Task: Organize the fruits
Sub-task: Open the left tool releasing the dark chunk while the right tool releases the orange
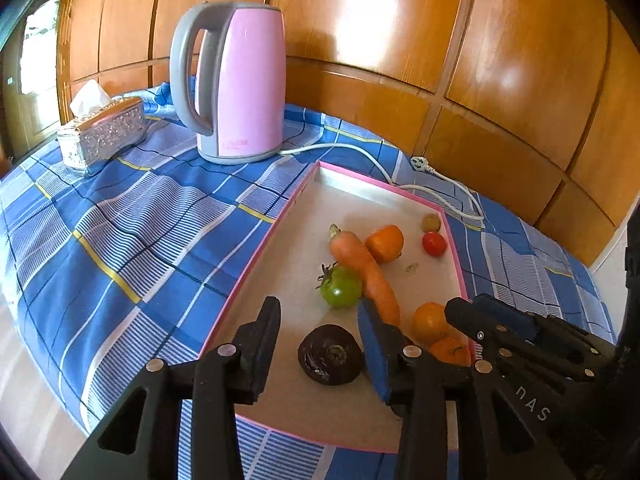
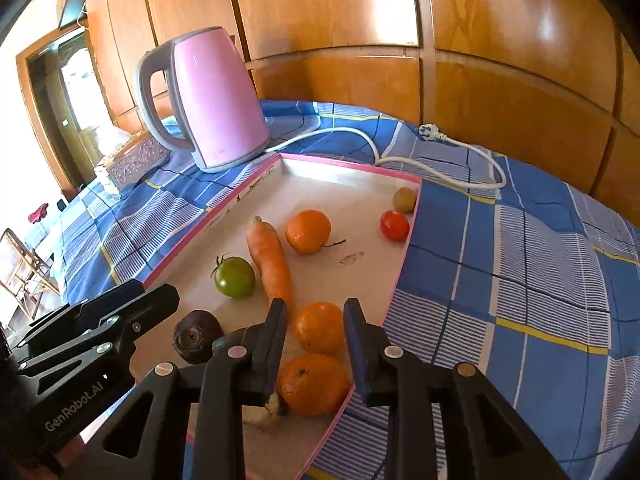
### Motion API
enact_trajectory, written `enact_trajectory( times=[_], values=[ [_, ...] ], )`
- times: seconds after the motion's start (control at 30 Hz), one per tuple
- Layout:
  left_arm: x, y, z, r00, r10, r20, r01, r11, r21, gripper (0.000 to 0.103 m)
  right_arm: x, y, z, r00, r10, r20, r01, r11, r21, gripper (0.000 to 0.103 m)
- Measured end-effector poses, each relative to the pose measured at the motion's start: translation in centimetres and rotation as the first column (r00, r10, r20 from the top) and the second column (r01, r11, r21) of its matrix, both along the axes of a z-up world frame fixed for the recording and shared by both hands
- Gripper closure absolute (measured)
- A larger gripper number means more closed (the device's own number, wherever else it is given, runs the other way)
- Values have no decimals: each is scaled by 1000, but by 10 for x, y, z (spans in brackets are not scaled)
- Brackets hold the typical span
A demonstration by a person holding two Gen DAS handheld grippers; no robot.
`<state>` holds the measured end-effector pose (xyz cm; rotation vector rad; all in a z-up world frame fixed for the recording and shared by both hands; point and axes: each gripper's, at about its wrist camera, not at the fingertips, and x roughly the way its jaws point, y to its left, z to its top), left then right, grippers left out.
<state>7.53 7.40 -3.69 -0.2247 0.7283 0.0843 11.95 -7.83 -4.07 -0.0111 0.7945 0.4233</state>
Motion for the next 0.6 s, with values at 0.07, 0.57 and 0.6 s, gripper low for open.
enact_trajectory(
  times=[0.07,0.57,0.6],
  values=[
    [-3,0,2,1000,0,6,0,1000,6,61,-3,-1,2,1000,-5,5,5,1000,-1,73],
    [-30,-12,14,999,-1,52,-2,998,67,52,-34,-19,8,995,-96,6,96,995,11,67],
    [-31,-12,15,999,1,54,-5,998,68,52,-37,-21,8,994,-109,10,109,994,9,67]
  ],
)
